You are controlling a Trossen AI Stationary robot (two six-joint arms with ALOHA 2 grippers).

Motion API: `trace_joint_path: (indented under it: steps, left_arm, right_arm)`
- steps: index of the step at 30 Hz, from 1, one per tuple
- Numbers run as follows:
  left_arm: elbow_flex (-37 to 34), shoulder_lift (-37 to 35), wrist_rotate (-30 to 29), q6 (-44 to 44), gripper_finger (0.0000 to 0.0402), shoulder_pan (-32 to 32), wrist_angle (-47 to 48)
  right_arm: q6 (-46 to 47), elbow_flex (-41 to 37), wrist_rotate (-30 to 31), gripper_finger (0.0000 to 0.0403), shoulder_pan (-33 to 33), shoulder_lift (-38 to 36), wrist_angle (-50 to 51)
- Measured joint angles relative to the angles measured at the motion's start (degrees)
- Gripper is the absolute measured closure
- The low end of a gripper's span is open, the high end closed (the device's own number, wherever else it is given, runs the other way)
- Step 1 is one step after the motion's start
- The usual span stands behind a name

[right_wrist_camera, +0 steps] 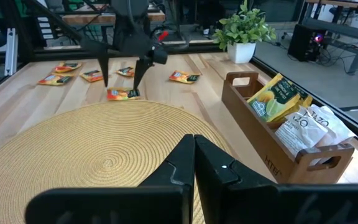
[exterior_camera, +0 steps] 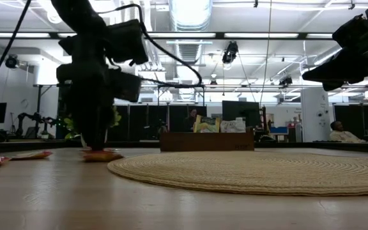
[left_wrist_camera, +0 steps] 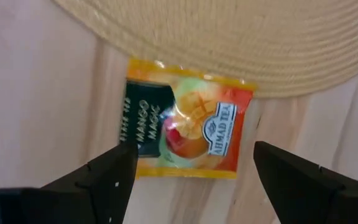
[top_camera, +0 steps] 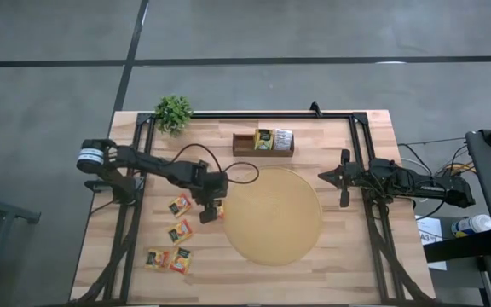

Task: Pick & Place Tea
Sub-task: Put the orange tea bag into the left section of the wooden organizer

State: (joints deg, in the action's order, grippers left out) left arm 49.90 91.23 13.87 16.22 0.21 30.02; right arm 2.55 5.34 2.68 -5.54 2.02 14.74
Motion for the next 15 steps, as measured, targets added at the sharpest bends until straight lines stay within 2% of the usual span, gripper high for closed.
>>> trace_joint_path:
  steps: [9, 15]
  left_arm:
    - [-0.32, 3.21, -0.22, -0.05, 0.0088, -1.26, -5.44]
    - [-0.31, 6.45, -5.33, -0.11, 0.0091, -1.32, -8.58]
  right_arm:
    - [0.00, 0.00, 0.00, 0.0394, 0.01, 0.00, 0.00]
    - [0.00, 0.00, -0.01, 0.0394, 0.01, 0.00, 0.00]
